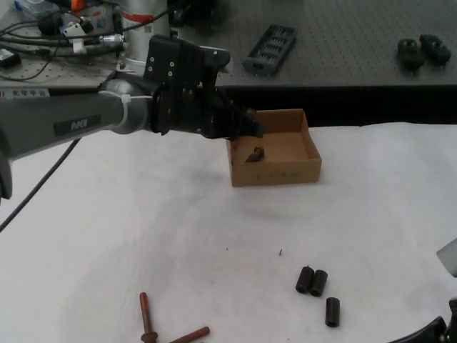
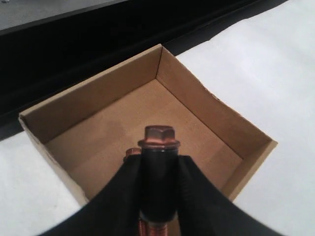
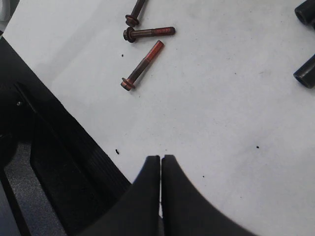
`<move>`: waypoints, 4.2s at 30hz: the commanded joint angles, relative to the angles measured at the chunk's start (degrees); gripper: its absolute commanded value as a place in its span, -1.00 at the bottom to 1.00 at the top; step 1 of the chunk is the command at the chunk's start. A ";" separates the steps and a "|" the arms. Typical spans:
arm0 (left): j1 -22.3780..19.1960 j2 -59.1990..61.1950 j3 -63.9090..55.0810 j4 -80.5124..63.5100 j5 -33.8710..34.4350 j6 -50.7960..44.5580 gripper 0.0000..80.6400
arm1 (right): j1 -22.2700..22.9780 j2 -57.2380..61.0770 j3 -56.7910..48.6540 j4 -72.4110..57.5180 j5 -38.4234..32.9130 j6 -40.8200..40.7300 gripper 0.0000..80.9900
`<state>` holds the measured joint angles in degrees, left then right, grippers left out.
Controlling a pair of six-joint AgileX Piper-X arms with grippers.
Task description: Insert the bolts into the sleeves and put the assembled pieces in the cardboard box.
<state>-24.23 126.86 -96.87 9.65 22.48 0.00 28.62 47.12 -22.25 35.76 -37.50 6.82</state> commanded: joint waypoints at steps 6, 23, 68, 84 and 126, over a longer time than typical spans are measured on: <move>-0.48 2.01 -1.27 -1.12 1.06 0.00 -0.82 | 0.21 -0.47 0.02 -0.46 -0.80 0.05 -0.97; -0.54 2.66 -1.29 -4.32 2.23 -0.36 -0.54 | 0.21 -0.47 0.02 -0.46 -0.80 0.05 -0.97; -0.43 -15.05 -0.20 30.98 34.12 5.82 -0.42 | 0.21 -0.47 0.02 -16.00 -0.94 7.69 -0.97; -1.18 -15.05 0.49 31.72 16.36 -1.50 -0.42 | 0.21 -0.47 0.02 -16.00 -0.89 7.26 -0.97; -17.22 -14.02 14.54 26.54 -5.51 -7.74 -0.42 | 0.21 -12.73 -7.17 3.74 22.84 5.17 -0.55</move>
<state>-41.19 112.18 -82.16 36.72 17.77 -5.26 28.62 34.80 -28.69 39.17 -14.74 11.73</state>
